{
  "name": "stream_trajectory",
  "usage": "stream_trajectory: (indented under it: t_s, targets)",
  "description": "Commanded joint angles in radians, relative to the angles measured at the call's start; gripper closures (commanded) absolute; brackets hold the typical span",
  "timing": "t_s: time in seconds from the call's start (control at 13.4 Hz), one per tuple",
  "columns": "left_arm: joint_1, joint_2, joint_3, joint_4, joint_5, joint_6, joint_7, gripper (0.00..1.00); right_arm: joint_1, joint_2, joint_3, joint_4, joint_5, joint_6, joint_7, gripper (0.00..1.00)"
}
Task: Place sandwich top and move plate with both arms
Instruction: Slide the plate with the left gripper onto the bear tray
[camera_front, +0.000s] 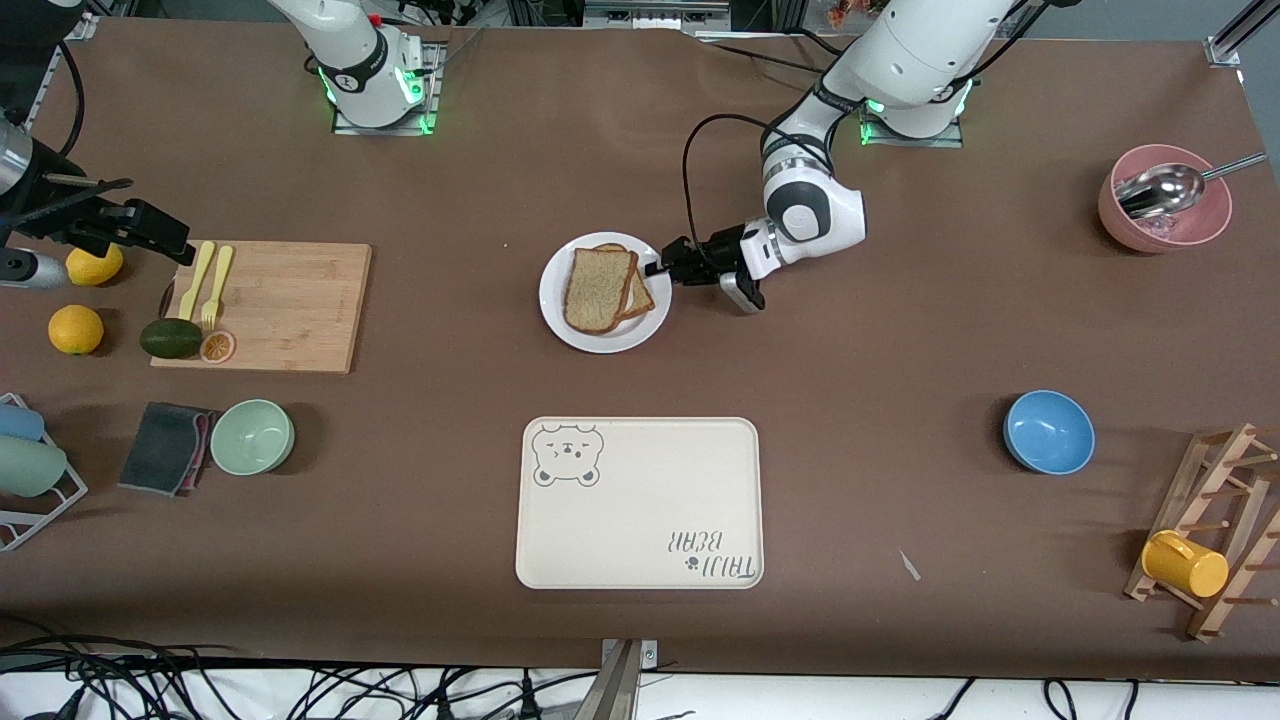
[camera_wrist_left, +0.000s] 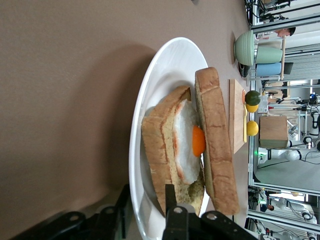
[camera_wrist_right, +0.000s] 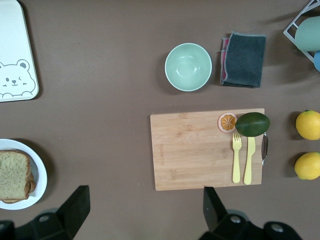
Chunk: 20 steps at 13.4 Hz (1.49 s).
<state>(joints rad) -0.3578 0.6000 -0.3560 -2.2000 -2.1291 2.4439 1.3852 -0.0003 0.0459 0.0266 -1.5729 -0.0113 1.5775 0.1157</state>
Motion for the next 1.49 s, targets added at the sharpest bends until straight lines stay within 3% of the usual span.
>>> stream_trajectory:
  t_s: [0.0, 0.6, 1.42]
  targets:
    - [-0.012, 0.014, 0.002, 0.020, -0.046, 0.013, 0.049, 0.74, -0.017, -0.008, 0.010, -0.009, 0.016, -0.002, -0.014, 0.00]
    - [-0.012, 0.015, 0.002, 0.020, -0.046, 0.013, 0.052, 1.00, -0.017, -0.008, 0.010, -0.009, 0.016, -0.002, -0.014, 0.00]
    - [0.005, 0.029, 0.003, 0.022, -0.043, 0.013, 0.017, 1.00, -0.017, -0.008, 0.009, -0.009, 0.027, -0.002, -0.016, 0.00]
